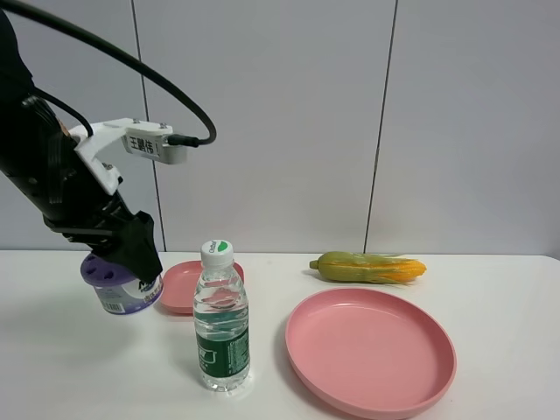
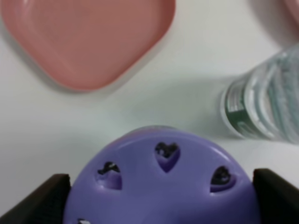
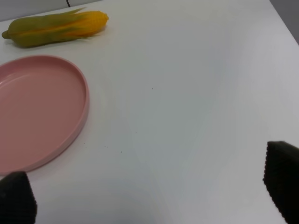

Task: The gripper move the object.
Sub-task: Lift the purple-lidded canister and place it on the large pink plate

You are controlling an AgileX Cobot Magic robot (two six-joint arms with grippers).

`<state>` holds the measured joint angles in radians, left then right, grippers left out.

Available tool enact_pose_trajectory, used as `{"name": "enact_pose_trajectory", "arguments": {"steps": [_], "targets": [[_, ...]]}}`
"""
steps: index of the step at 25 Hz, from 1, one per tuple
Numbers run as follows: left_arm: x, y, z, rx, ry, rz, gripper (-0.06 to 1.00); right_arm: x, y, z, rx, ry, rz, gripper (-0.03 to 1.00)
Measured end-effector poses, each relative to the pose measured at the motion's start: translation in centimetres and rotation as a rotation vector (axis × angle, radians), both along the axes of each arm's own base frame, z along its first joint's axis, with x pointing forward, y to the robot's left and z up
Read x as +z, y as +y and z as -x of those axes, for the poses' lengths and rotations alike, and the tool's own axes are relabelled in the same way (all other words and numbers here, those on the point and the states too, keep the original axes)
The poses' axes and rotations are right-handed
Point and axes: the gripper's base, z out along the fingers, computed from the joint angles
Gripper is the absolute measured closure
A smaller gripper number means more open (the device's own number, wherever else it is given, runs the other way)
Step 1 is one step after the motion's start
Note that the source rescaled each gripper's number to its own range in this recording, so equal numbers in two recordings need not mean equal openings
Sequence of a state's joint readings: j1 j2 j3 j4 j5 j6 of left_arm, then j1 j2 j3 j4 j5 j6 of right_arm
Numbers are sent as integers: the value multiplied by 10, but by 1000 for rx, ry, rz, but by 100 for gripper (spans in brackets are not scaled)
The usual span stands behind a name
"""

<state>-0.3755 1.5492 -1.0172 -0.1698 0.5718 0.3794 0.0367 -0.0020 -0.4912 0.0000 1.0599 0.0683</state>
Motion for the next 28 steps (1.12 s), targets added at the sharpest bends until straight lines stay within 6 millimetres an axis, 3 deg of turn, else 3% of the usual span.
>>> {"name": "enact_pose_trajectory", "arguments": {"steps": [16, 21, 28], "targets": [[74, 21, 61, -66, -92, -22, 93, 0, 0, 0, 0, 0, 0, -3], [84, 14, 79, -120, -90, -16, 93, 0, 0, 0, 0, 0, 0, -3], [95, -10, 93, -177, -80, 34, 93, 0, 0, 0, 0, 0, 0, -3]]}}
